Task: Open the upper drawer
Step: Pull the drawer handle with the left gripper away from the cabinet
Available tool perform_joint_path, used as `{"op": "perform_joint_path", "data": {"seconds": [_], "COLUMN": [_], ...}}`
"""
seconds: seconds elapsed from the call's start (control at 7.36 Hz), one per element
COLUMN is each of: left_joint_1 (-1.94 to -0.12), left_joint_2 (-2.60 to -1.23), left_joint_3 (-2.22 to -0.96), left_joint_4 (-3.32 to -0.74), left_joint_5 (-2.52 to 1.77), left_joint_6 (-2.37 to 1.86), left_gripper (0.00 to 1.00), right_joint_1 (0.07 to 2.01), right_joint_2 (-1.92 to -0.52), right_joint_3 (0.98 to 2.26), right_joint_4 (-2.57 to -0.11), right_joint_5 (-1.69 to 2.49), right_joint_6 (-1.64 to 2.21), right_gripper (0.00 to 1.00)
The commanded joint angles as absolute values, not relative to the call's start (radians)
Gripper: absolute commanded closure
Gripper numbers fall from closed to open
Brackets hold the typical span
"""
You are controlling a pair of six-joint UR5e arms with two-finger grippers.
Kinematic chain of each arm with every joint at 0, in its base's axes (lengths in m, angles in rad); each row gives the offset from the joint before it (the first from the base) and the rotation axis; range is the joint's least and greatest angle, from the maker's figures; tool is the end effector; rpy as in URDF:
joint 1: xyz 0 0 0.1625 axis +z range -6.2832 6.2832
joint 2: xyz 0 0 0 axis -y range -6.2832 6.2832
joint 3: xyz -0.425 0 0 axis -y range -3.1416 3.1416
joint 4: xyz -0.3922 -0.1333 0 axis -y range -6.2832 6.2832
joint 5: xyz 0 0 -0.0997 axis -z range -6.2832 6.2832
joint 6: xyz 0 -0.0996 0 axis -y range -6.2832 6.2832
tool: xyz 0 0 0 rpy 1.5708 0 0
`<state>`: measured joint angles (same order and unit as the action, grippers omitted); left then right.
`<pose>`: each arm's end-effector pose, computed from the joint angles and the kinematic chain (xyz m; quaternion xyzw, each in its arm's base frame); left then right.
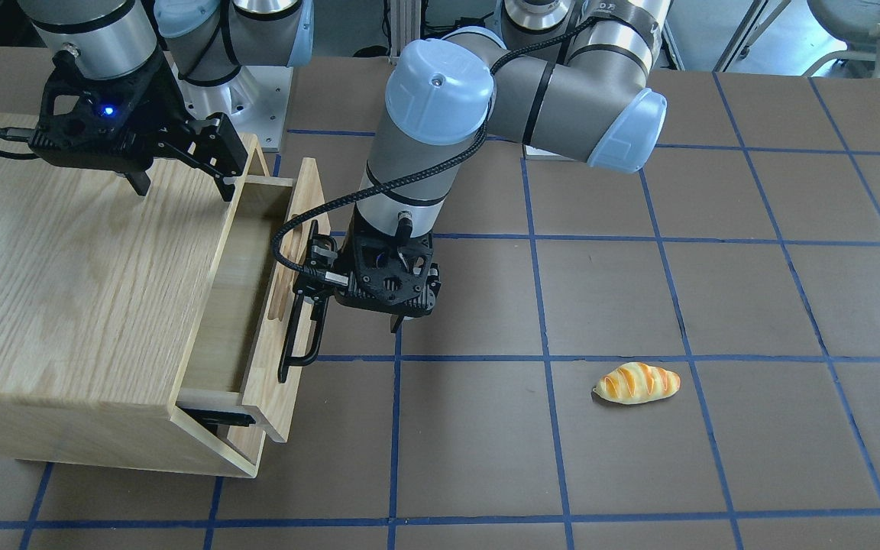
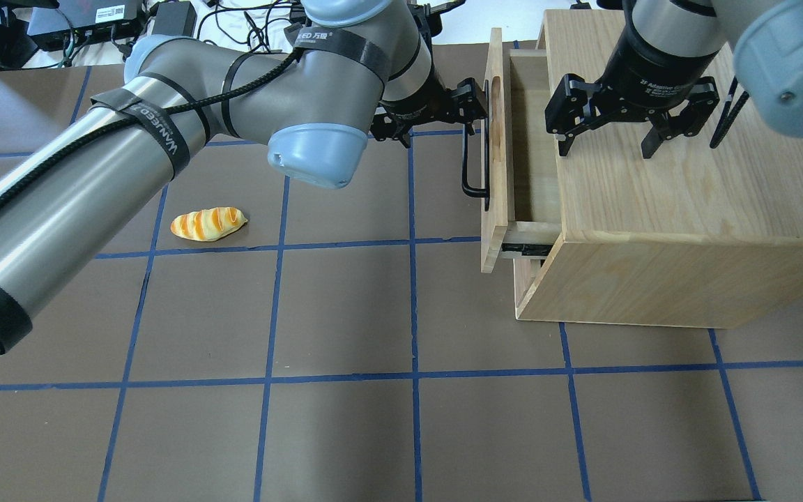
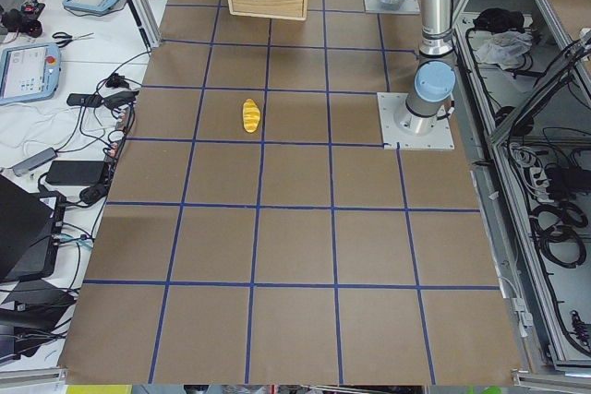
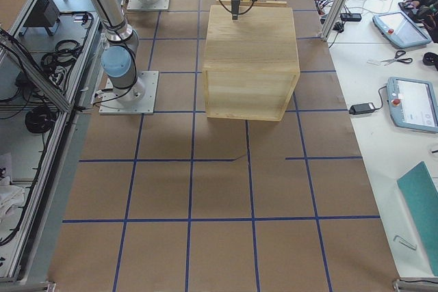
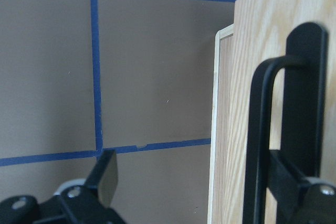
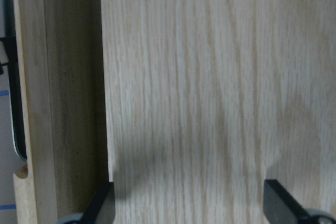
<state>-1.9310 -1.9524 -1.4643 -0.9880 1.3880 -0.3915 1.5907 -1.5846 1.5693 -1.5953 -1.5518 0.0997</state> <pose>-0.3745 -0.5647 0.3872 0.0014 -0.9842 0.1088 0.1399 0.1449 -0.4871 0.4979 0.0397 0.9990 -0.0193 0.0107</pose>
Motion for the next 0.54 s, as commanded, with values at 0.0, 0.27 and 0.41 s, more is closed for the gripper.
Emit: {"op": "perform_joint_path", "data": {"seconds": [0.0,0.27,0.41], "left_joint_1": [-1.925,-1.892,-1.878], "left_joint_2": [-1.951,-1.948,-1.945], "left_joint_3": [-1.465,-1.463,-1.465], "left_joint_4": [-0.991,-1.014,-1.019], "left_joint_5": [1.416,1.416,1.416], "left_joint_6": [-0.361,-0.347,-0.31], "left_gripper": [0.0,0.0,0.0], "right_joint_1": [1.591,1.591,1.591], "right_joint_2": [-1.585,-1.585,-1.585], "right_joint_3": [1.569,1.569,1.569], "right_joint_4": [-1.595,-1.595,-1.595], "right_joint_5": [-1.552,-1.552,-1.551], "right_joint_6": [0.1,0.1,0.1], "right_gripper": [0.0,0.0,0.0]}}
